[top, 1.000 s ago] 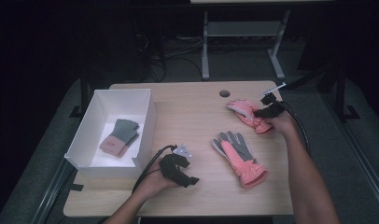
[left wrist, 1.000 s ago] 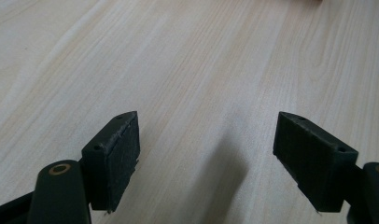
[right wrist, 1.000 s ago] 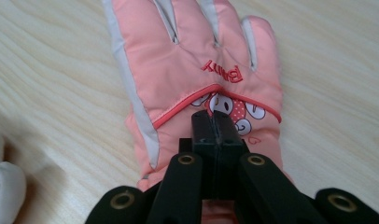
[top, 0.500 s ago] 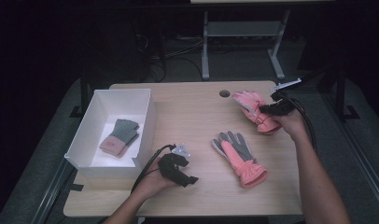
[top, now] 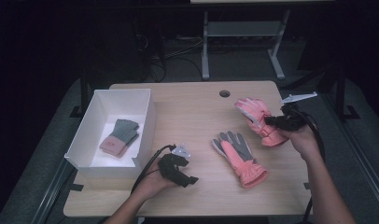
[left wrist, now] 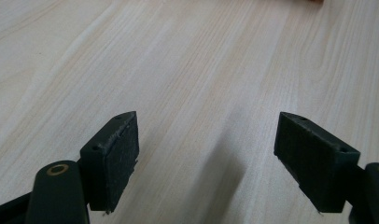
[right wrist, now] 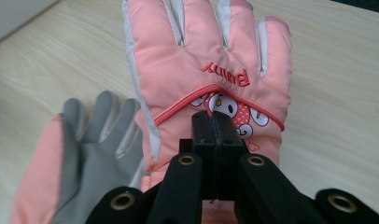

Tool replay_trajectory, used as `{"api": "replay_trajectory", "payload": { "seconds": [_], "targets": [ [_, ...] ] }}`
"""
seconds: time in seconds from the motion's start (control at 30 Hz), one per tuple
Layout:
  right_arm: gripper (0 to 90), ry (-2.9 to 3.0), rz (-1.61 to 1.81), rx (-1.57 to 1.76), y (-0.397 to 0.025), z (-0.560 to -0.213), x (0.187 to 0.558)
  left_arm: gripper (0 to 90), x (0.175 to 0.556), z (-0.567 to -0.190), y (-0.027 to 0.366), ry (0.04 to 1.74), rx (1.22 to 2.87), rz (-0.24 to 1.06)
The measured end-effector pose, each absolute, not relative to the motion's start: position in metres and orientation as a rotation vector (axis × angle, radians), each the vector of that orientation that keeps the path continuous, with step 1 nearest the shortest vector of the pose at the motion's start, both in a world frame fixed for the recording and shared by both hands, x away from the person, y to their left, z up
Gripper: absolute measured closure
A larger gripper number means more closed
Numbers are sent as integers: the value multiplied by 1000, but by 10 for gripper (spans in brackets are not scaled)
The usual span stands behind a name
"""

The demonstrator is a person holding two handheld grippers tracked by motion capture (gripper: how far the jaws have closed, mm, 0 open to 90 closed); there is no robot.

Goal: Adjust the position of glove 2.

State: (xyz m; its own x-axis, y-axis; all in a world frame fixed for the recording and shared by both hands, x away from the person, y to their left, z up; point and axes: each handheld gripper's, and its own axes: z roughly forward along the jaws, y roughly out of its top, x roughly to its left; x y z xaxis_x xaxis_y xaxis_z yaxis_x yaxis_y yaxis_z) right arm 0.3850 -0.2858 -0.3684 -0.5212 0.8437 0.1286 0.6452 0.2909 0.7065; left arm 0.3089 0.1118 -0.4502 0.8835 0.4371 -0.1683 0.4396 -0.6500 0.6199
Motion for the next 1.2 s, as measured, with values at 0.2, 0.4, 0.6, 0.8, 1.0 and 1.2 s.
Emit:
{"api": "replay_trajectory", "payload": {
  "seconds": [0.2,0.4,0.6,0.8,1.0,1.2],
  "targets": [
    [899,2285,1064,1366,-285,-364,360,544,306,-443,105,559,2329,-34],
    [899,2299,1069,1355,-283,-363,346,898,304,-434,73,470,2302,-81],
    [899,2304,1079,1342,-281,-361,342,898,300,-442,28,394,2328,-96],
    [899,2328,1069,1324,-277,-362,342,897,299,-454,-13,342,2352,-127],
    [899,2352,1054,1301,-276,-363,343,897,303,-460,-38,325,2340,-131],
    [899,2377,1044,1290,-275,-362,343,897,304,-454,-35,339,2325,-105]
  ]
}}
